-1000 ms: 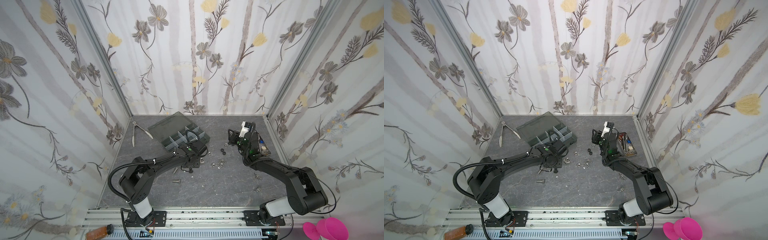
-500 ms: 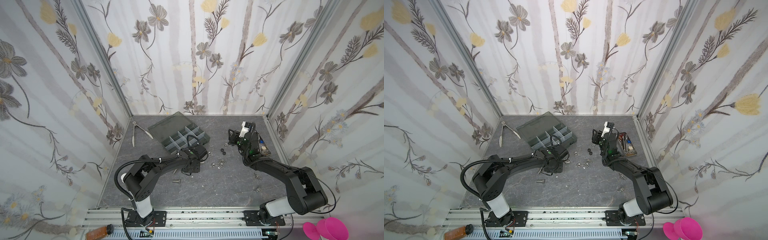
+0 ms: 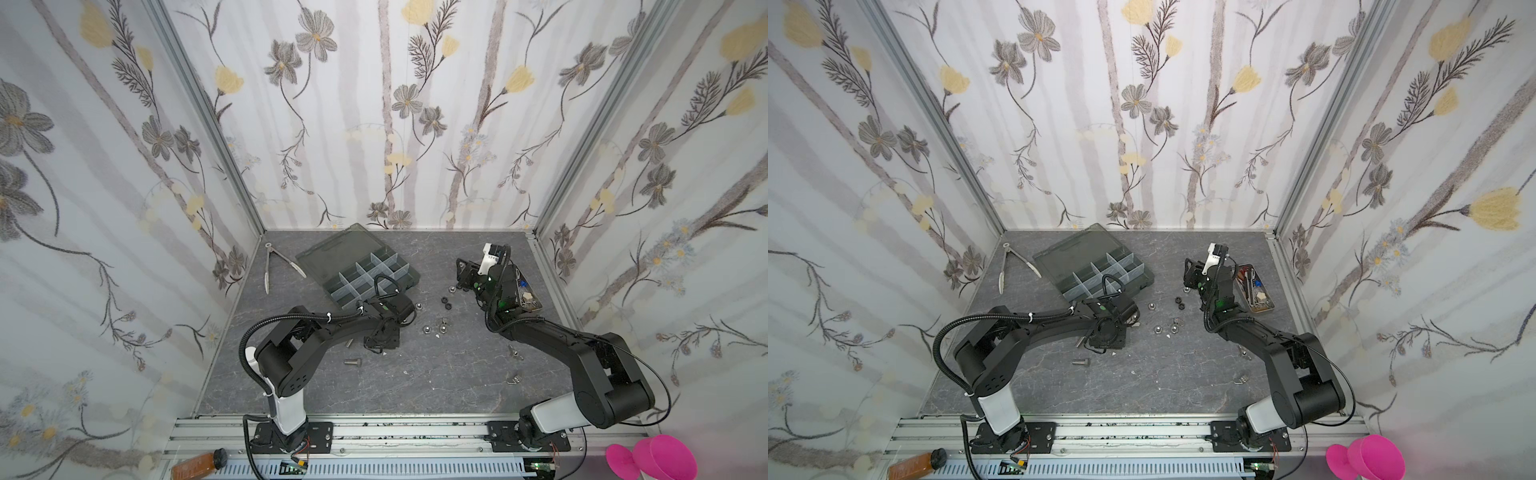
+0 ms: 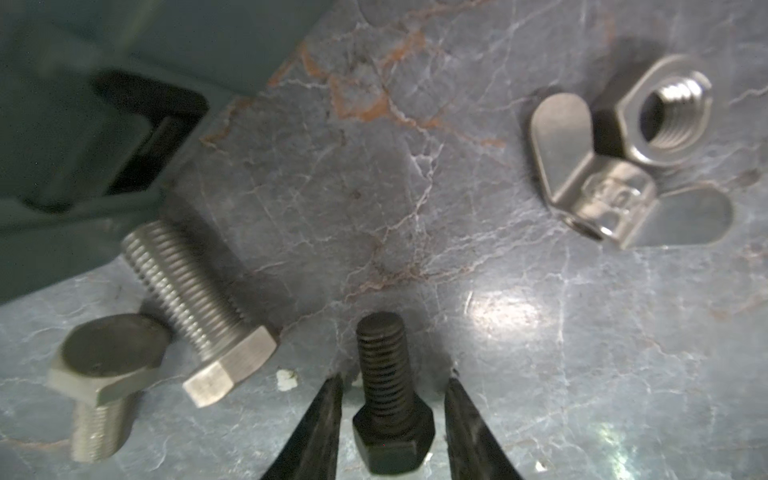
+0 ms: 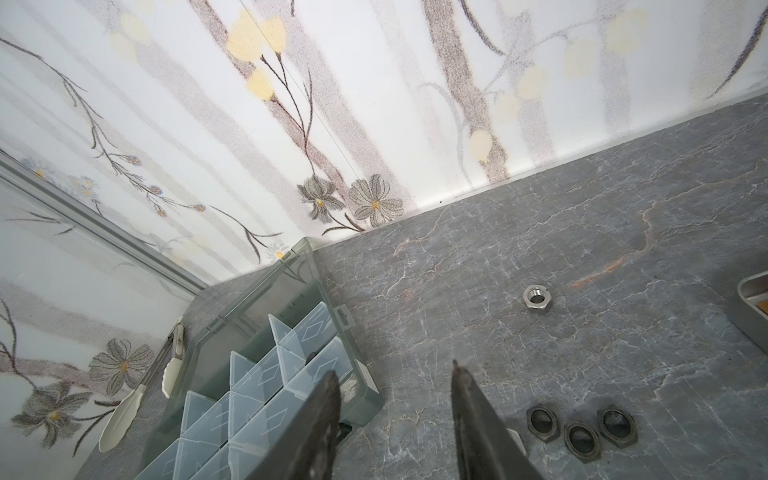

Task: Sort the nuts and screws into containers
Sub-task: 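Grasp a black bolt near the organizer with the left gripper, then lift the black bolt over the organizer compartment and open the left gripper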

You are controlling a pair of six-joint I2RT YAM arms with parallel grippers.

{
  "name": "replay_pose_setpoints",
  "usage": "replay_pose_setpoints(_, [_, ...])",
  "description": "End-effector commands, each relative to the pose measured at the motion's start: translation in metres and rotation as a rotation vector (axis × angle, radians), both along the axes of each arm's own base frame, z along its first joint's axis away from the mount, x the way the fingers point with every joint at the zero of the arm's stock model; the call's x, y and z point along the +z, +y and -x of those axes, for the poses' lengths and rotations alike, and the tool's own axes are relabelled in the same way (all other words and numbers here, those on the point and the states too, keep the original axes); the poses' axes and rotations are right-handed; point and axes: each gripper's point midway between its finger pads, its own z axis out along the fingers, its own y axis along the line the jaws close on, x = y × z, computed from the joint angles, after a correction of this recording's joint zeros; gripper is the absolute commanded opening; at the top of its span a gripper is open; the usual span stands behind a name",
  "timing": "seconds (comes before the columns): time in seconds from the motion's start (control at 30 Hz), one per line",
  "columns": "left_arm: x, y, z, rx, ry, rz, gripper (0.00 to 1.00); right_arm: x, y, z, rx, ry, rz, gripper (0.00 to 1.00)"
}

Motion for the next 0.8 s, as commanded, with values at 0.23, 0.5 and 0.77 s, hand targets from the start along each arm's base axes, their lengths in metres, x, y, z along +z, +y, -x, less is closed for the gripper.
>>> replay_pose_setpoints(0.23, [-0.007, -0.007, -0.005, -0.006, 0.005, 0.004, 0.32, 0.008, 0.002, -0.004, 0.002, -0.033, -0.011, 0.45])
replay_pose_setpoints(0.5, [-0.006, -0.008, -0.008, -0.007, -0.005, 0.005, 0.24, 0.006, 0.004, -0.004, 0.010, -0.029, -0.012, 0.45])
replay_pose_setpoints(0.77, [0.016, -0.014, -0.021, -0.003, -0.054, 0.019, 0.23, 0.007, 0.003, -0.003, 0.009, -0.031, -0.012, 0.45])
